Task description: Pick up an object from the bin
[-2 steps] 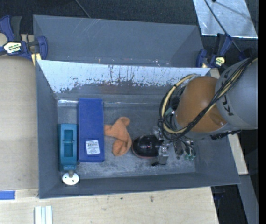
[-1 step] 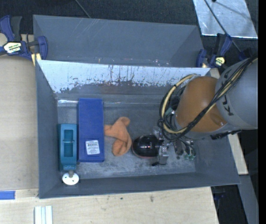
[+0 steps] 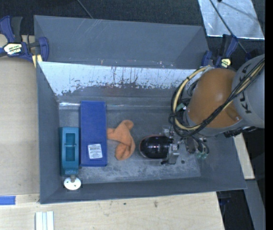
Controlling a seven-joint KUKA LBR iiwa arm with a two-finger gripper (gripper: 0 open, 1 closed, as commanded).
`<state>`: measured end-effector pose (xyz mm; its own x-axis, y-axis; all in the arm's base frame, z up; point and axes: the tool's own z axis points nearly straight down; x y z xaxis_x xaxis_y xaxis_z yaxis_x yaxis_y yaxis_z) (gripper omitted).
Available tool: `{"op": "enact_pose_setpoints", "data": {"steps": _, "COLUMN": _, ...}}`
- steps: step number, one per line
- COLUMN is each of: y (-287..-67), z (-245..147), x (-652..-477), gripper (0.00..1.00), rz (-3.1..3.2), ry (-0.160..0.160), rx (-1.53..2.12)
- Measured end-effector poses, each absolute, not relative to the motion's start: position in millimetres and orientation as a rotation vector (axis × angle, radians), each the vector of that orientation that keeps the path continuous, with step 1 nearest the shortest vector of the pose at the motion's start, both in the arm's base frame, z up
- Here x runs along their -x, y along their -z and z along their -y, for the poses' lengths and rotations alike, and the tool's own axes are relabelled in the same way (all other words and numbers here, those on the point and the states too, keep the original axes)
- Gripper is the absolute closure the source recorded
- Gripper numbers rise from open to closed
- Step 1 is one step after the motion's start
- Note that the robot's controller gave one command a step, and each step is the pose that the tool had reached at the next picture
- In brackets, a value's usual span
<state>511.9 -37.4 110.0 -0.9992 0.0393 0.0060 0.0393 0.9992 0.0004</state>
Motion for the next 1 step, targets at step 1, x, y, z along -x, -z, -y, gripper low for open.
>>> {"op": "enact_pose_setpoints", "data": {"steps": 1, "y": -257.8, "z": 55.3, "x": -495.6, "gripper": 1.00, "rz": 3.143, "ry": -0.001, "rx": -0.062}}
